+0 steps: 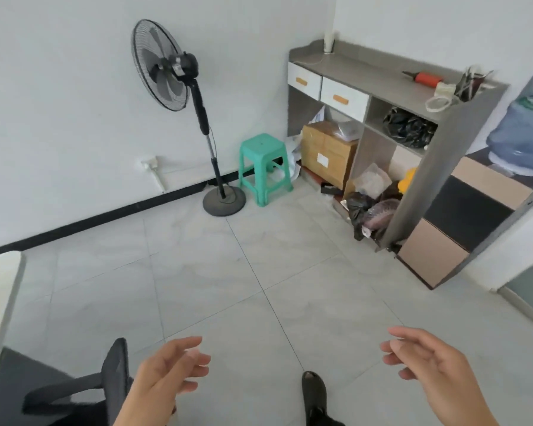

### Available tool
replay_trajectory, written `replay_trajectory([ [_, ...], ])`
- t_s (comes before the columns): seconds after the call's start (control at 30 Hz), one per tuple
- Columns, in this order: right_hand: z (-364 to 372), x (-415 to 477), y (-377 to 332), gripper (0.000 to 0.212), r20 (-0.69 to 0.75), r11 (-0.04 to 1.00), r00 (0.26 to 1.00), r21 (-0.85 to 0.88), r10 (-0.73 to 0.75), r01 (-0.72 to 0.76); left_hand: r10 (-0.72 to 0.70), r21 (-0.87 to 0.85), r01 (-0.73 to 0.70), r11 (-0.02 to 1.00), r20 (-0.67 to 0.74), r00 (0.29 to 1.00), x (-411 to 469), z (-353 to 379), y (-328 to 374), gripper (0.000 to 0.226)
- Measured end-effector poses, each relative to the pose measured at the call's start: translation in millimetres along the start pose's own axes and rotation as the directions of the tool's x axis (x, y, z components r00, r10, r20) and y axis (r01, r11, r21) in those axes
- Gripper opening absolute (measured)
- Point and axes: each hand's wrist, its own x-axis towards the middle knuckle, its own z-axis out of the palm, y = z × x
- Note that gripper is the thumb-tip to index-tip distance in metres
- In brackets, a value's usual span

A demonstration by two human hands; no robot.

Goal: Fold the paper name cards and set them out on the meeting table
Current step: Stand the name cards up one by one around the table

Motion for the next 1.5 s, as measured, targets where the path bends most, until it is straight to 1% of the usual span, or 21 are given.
replay_trajectory([
  [0.1,27,92,-26,0.018,0.099,0.999,0.995,-0.018,-0.032,0.034,-0.074,-0.027,0.071,0.997,-0.107,0.992,47,-7,15,0.019],
  [0.2,72,176,-62,0.018,0.242,0.995,0.968,-0.057,-0.061,0.076,-0.072,-0.068,0.059,0.996,-0.206,0.976,86,-19,42,0.019],
  [0.27,111,223,-87,0.017,0.361,0.990,0.931,-0.099,-0.062,0.105,-0.100,-0.101,0.072,0.992,-0.305,0.947,103,-32,47,0.019],
  [0.33,156,257,-117,0.017,0.478,0.982,0.874,-0.109,-0.085,0.155,-0.152,-0.158,0.098,0.983,-0.381,0.912,113,-47,47,0.019],
  [0.47,249,310,-154,0.018,0.618,0.969,0.778,-0.103,-0.115,0.225,-0.287,-0.278,0.166,0.946,-0.483,0.827,142,-76,37,0.019],
  [0.57,324,335,-164,0.018,0.685,0.964,0.722,-0.115,-0.098,0.240,-0.349,-0.337,0.188,0.922,-0.516,0.782,176,-109,28,0.019],
  [0.67,395,349,-175,0.018,0.730,0.961,0.679,-0.133,-0.070,0.243,-0.365,-0.369,0.175,0.913,-0.546,0.754,215,-155,30,0.019],
  [0.77,464,359,-201,0.018,0.766,0.959,0.639,-0.124,-0.071,0.255,-0.328,-0.365,0.121,0.923,-0.583,0.744,253,-212,47,0.019],
  [0.87,527,374,-232,0.019,0.801,0.949,0.591,-0.110,-0.091,0.294,-0.301,-0.376,0.043,0.926,-0.662,0.686,287,-270,61,0.018],
  [0.93,564,383,-248,0.019,0.823,0.941,0.559,-0.108,-0.096,0.322,-0.283,-0.385,-0.004,0.923,-0.685,0.672,303,-300,70,0.015],
  [1.0,605,393,-259,0.019,0.849,0.934,0.521,-0.117,-0.082,0.339,-0.282,-0.392,-0.024,0.920,-0.703,0.652,315,-324,73,0.017],
  [1.07,647,403,-267,0.018,0.881,0.929,0.470,-0.125,-0.058,0.348,-0.317,-0.403,-0.013,0.915,-0.738,0.595,324,-342,68,0.013],
  [1.17,718,419,-278,0.017,0.919,0.913,0.392,-0.126,-0.040,0.387,-0.418,-0.464,0.026,0.886,-0.771,0.481,335,-364,51,0.018],
  [1.3,820,428,-301,0.016,0.967,0.902,0.254,-0.094,-0.018,0.422,-0.544,-0.571,0.020,0.820,-0.769,0.336,352,-392,43,0.017],
  [1.37,869,424,-315,0.015,0.985,0.892,0.175,-0.076,-0.004,0.445,-0.568,-0.590,0.009,0.807,-0.772,0.286,360,-409,50,0.016],
  [1.43,915,412,-330,0.015,0.997,0.881,0.080,-0.050,0.014,0.470,-0.572,-0.594,-0.021,0.804,-0.784,0.239,365,-426,58,0.017],
  [1.5,956,395,-341,0.015,0.999,0.859,-0.022,-0.026,0.044,0.511,-0.593,-0.607,-0.040,0.794,-0.787,0.169,364,-432,57,0.016],
])
